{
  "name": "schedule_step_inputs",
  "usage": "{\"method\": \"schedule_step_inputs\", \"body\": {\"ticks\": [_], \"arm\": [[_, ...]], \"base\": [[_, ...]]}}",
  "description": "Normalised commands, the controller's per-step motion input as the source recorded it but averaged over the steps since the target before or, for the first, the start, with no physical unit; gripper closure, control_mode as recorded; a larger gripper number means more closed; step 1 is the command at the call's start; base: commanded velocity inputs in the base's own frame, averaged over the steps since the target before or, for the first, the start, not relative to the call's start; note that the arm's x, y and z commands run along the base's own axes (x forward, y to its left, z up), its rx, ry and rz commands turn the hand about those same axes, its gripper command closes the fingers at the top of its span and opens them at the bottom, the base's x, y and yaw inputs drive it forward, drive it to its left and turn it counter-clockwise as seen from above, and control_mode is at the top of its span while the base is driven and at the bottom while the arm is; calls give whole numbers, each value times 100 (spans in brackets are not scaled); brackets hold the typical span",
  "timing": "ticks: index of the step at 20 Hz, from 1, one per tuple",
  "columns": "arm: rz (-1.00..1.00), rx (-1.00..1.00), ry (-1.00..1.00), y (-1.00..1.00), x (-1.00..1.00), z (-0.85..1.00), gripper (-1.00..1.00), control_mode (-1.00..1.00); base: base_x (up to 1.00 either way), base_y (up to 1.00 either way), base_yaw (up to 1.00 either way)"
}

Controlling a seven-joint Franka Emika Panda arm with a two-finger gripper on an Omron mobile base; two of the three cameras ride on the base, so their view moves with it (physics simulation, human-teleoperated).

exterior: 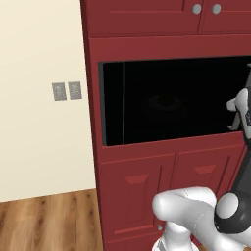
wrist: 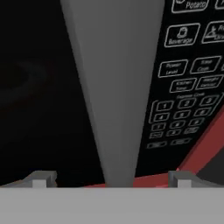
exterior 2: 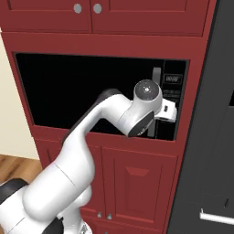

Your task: Retrieve the reheated potato from the microwave, then place the potato, cheese, and condiment on the cutting board.

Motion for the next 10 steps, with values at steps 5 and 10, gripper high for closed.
{"method": "schedule_step_inputs", "body": {"ticks": [5,10], "arm": [[0,2,-5,-1,46,-7,-100,-100],[0,5,-16,0,37,-22,-100,-100]], "base": [[0,0,0],[0,0,0]]}}
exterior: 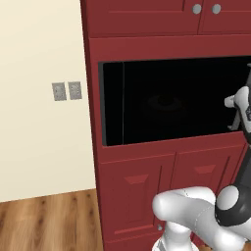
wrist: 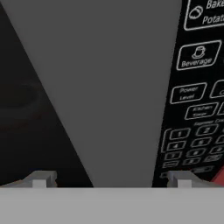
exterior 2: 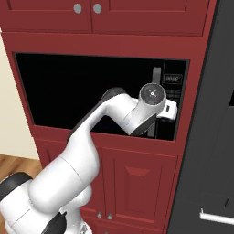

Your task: Retrieve the reheated potato from the microwave, then place the potato, cheese, and condiment on the cutting board.

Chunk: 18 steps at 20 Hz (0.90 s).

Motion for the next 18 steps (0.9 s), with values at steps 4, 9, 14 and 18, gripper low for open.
{"method": "schedule_step_inputs", "body": {"ticks": [4,9,14,18], "arm": [[1,5,-22,7,43,-27,100,-100],[2,7,-4,5,43,-20,100,-100],[11,6,13,3,-4,-16,100,-100],[13,0,14,16,-41,-17,100,-100]], "base": [[0,0,0],[0,0,0],[0,0,0],[0,0,0]]}}
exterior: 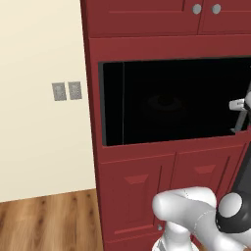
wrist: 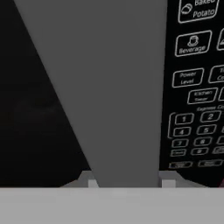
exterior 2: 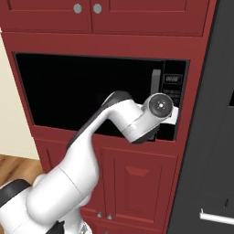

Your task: Retrieve the reheated potato from the microwave, then place the potato, cheese, and condiment on the cutting board.

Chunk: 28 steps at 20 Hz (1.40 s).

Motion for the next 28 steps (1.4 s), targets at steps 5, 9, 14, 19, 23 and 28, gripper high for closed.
{"method": "schedule_step_inputs", "body": {"ticks": [5,9,14,19,23,28], "arm": [[6,0,-3,21,-67,-16,100,-100],[0,0,-14,34,-66,-9,100,-100],[0,0,-6,33,-64,-2,100,-100],[0,0,0,26,-63,0,100,-100],[0,0,5,18,-64,0,100,-100],[1,0,8,16,-68,0,100,-100]], "base": [[0,0,0],[0,0,0],[0,0,0],[0,0,0],[0,0,0],[0,0,0]]}}
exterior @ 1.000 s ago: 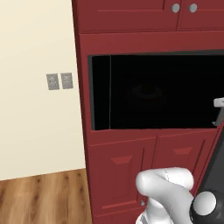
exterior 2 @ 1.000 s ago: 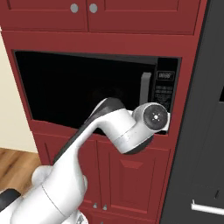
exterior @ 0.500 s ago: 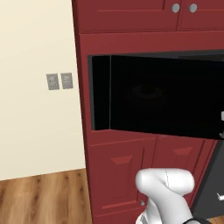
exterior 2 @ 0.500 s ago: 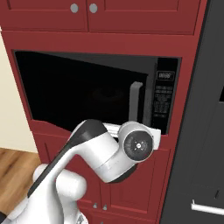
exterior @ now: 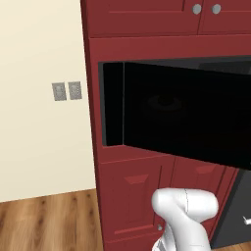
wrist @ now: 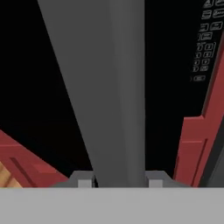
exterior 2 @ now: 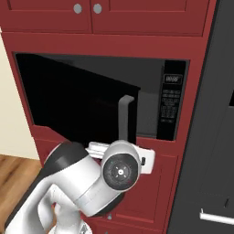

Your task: Retrieve the reheated potato from the microwave, then place the potato, cheese, and condiment on the cutting board.

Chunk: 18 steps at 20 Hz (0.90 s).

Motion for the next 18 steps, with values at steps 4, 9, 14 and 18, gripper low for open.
{"method": "schedule_step_inputs", "body": {"ticks": [4,9,14,18], "arm": [[0,2,9,20,-63,0,100,-100],[0,10,13,30,-57,0,100,-100],[0,15,22,25,-32,0,-100,-100],[0,22,4,-7,-35,0,-100,-100]], "base": [[0,0,0],[0,0,0],[0,0,0],[0,0,0]]}}
